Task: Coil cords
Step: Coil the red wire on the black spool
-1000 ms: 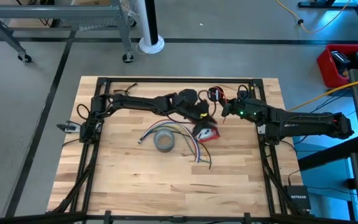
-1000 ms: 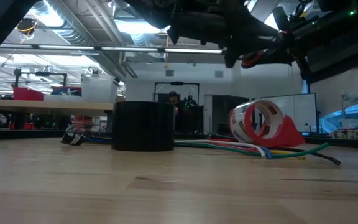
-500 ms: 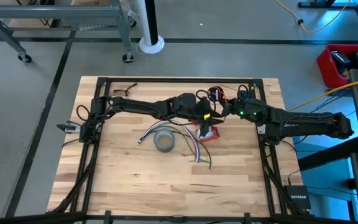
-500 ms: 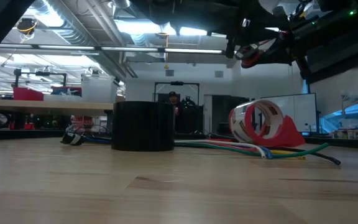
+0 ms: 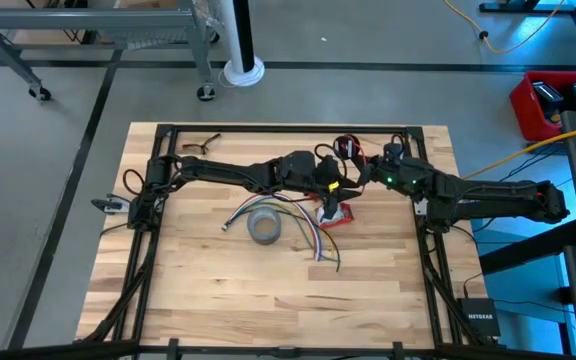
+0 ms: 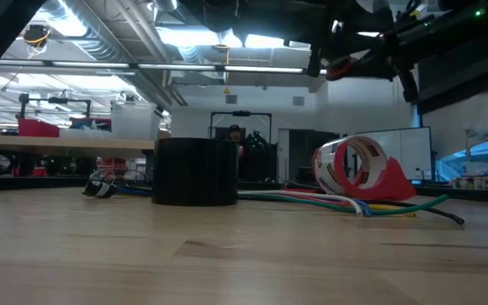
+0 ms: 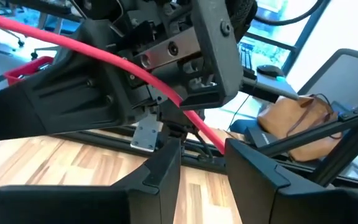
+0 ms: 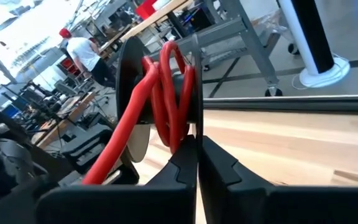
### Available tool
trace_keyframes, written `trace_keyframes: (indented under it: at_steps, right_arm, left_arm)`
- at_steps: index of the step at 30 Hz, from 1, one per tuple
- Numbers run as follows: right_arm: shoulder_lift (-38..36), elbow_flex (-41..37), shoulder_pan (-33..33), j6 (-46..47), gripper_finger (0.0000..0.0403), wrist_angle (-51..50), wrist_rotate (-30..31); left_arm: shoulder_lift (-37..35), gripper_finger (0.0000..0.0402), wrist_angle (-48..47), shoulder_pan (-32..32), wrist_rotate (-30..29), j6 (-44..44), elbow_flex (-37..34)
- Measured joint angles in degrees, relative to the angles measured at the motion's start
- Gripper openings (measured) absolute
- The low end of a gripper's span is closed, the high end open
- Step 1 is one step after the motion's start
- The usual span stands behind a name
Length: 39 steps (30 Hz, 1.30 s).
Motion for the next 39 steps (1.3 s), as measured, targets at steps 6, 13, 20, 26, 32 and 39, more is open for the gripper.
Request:
trace_keyframes:
  at_steps: [6, 13, 20, 26, 32, 39]
  right_arm:
    - [0.0, 0.0, 0.0, -0.3, 0.0003, 0.9, 0.0]
    - [0.0, 0.0, 0.0, -0.3, 0.0003, 0.9, 0.0]
    - [0.0, 0.0, 0.0, -0.3, 0.0003, 0.9, 0.0]
    - [0.0, 0.0, 0.0, -0.3, 0.0003, 0.9, 0.0]
    - [0.0, 0.0, 0.0, -0.4, 0.0003, 0.9, 0.0]
    - [0.0, 0.0, 0.0, -0.4, 0.0003, 1.0, 0.0]
  left_arm:
    - [0.0, 0.0117, 1.7, 0.0, -0.1, -0.1, 0.0]
    - [0.0, 0.0117, 2.4, 0.0, -0.1, -1.8, 0.0]
    - [0.0, 0.0117, 2.7, 0.0, -0.1, -4.4, 0.0]
    - [0.0, 0.0117, 4.2, 0.0, -0.1, -5.9, 0.0]
    - [0.1, 0.0117, 4.8, 0.0, -0.8, -8.0, 0.0]
    - [1.5, 0.0117, 5.7, 0.0, -1.0, -10.8, 0.0]
